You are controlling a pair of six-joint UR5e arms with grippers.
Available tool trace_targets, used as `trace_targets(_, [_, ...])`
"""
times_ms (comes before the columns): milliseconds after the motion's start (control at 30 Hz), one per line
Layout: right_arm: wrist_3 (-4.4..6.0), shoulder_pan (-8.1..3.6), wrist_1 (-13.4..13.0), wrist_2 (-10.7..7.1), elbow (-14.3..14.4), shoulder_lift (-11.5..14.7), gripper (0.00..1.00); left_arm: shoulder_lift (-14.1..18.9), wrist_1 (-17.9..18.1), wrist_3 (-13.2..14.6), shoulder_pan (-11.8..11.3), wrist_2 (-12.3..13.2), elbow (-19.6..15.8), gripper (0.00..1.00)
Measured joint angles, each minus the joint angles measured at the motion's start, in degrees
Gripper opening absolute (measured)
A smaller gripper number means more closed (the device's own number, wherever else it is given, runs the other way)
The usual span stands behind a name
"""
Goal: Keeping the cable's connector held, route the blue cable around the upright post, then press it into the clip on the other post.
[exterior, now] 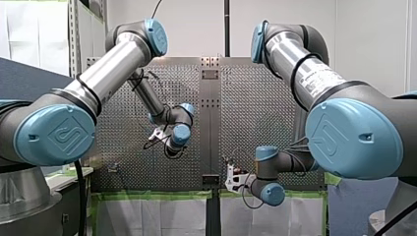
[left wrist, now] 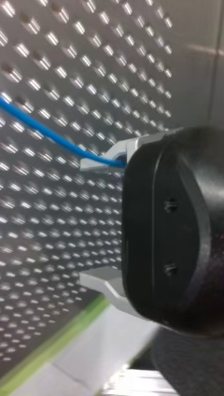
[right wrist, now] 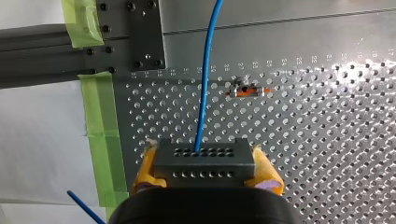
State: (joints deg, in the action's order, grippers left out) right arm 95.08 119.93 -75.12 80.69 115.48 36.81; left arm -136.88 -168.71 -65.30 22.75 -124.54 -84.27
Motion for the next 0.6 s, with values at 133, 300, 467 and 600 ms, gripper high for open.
trace_targets(133, [-0.2,0.0,0.1,0.0,0.0,0.0,0.0,-0.9,-0.2,-2.1,0.2,2.0,0.0,1.0])
trace_targets(300, [-0.3,0.0,0.2,0.0,0.0,0.0,0.0,-1.0,-0.2,-3.8,0.5,3.6,0.0,1.0])
trace_targets(467, [-0.32,0.0,0.2,-0.02,0.0,0.0,0.0,-1.0,-0.2,-6.1,0.8,5.9,0.0,1.0])
trace_targets(600, [-0.32,0.0,0.6,-0.02,0.0,0.0,0.0,-1.0,-0.2,-8.2,1.0,8.0,0.0,1.0])
